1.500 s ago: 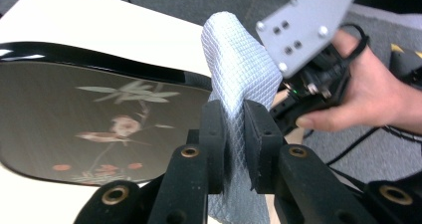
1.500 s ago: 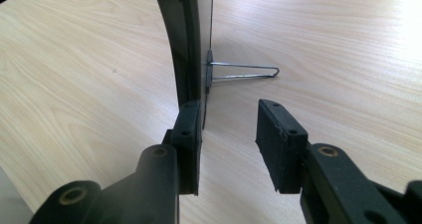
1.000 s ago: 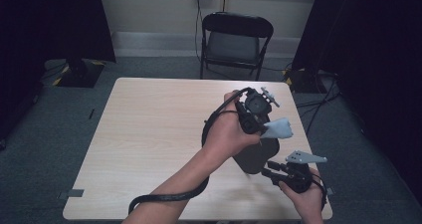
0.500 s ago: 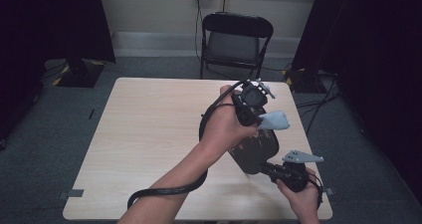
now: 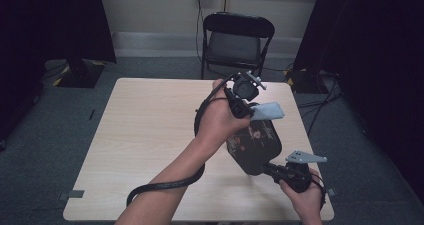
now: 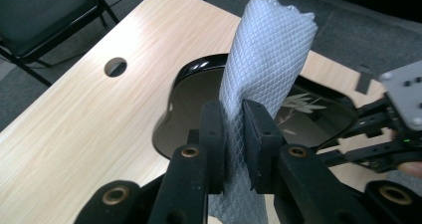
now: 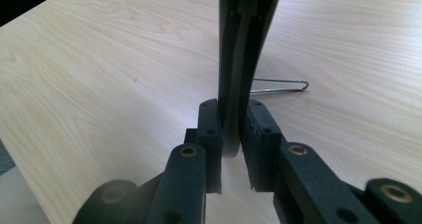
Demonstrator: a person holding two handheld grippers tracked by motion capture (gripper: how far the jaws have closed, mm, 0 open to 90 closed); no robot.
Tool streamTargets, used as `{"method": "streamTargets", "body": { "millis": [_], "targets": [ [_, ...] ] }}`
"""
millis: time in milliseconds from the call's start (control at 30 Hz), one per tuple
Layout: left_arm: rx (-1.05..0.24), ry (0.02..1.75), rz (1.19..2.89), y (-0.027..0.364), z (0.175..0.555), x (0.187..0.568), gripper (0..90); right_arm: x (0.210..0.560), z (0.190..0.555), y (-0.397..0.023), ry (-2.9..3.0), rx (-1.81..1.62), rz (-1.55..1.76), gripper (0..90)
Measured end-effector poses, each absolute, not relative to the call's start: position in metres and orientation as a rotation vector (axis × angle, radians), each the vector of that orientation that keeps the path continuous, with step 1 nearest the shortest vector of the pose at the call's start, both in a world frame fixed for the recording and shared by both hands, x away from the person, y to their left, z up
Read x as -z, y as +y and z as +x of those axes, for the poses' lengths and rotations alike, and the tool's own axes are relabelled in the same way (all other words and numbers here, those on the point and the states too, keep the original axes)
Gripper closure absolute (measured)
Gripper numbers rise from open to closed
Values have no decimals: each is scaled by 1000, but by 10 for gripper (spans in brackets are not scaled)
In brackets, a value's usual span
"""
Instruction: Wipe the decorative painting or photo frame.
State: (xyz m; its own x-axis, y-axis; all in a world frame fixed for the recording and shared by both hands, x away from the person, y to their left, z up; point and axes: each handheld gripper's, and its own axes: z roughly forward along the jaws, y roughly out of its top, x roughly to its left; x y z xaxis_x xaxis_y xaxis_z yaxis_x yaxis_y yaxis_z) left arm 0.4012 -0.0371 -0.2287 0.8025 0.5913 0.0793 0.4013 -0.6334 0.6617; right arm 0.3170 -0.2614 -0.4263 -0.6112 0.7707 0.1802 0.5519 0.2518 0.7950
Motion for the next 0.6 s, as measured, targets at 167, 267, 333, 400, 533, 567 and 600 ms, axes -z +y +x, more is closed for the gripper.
{"method": "streamTargets", "body": {
  "millis": [167, 267, 333, 400, 533, 567, 600],
  "targets": [
    [-413, 743, 2340, -35, 403, 228, 802, 426, 317, -264, 2276, -1284, 1236, 799],
    [-427, 763, 2329, -31, 404, 229, 801, 426, 318, -264, 2274, -1282, 1239, 799],
    [-428, 778, 2325, -28, 406, 230, 802, 426, 317, -264, 2274, -1281, 1241, 799],
    [-429, 789, 2325, -27, 408, 232, 802, 426, 317, -264, 2275, -1279, 1240, 799],
    [-438, 809, 2322, -24, 410, 236, 803, 426, 318, -264, 2275, -1278, 1240, 799],
    [-442, 815, 2328, -24, 411, 236, 803, 426, 318, -264, 2275, -1278, 1241, 798],
    [-440, 816, 2325, -23, 412, 238, 804, 426, 318, -265, 2273, -1277, 1239, 799]
  ]
}}
